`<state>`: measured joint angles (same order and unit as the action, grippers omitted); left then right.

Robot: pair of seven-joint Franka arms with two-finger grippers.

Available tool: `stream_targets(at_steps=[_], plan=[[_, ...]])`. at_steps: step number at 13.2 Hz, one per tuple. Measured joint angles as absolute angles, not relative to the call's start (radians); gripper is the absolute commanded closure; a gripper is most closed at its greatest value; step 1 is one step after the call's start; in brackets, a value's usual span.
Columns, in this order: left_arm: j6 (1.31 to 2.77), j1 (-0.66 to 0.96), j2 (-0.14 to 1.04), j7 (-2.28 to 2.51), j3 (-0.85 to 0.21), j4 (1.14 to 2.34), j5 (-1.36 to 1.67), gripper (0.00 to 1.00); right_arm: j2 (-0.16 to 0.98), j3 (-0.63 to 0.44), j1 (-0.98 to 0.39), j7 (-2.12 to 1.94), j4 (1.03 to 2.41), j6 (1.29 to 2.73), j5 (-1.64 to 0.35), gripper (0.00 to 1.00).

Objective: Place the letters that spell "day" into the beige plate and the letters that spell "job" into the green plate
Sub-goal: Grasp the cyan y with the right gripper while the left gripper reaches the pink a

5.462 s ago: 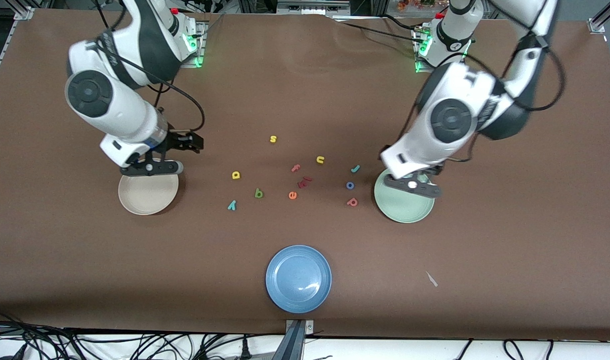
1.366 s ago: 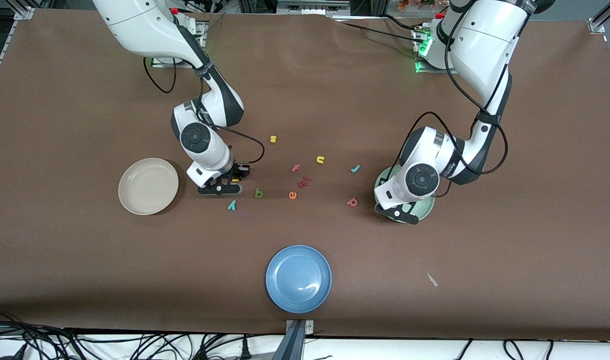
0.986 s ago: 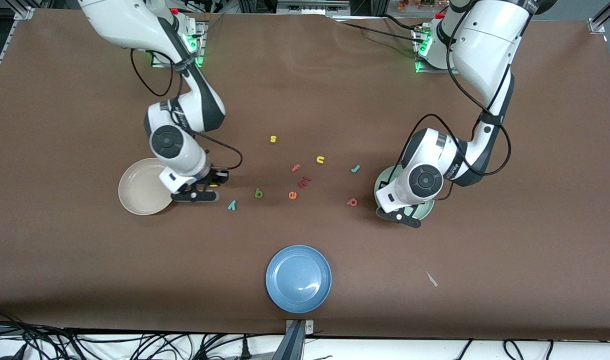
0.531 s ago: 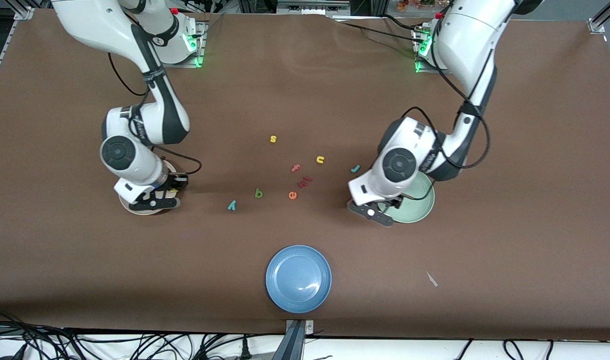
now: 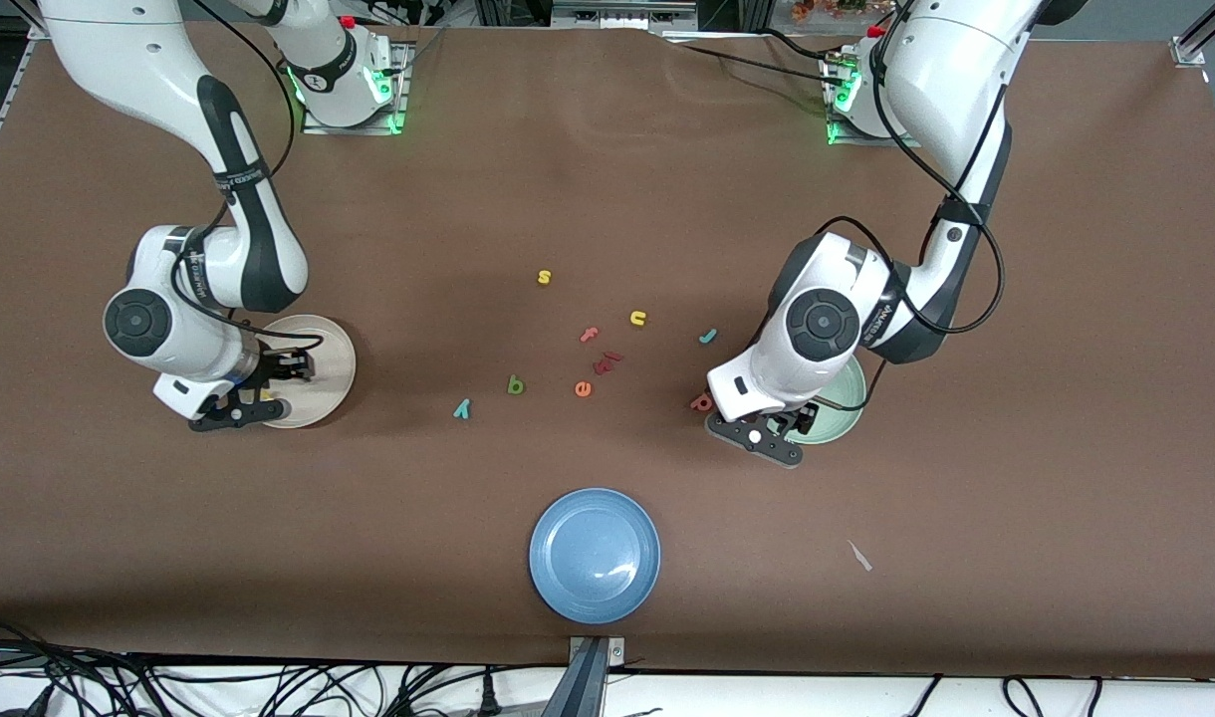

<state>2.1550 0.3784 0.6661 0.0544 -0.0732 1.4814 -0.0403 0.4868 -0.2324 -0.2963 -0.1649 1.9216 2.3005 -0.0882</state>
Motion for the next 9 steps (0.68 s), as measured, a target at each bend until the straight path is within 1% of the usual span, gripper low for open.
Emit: stream_targets(at_steps=[5, 9], plan=[[2.155, 0.383, 0.651, 0.054, -0.08, 1.478, -0.04, 0.0, 0.499, -0.109, -0.318, 0.148, 1.875, 2.301, -0.094, 0.0], [2.154, 0.383, 0.653, 0.051, -0.081, 1.487, -0.04, 0.0, 0.57, -0.025, -0.32, 0.379, 1.778, 2.306, -0.094, 0.0]])
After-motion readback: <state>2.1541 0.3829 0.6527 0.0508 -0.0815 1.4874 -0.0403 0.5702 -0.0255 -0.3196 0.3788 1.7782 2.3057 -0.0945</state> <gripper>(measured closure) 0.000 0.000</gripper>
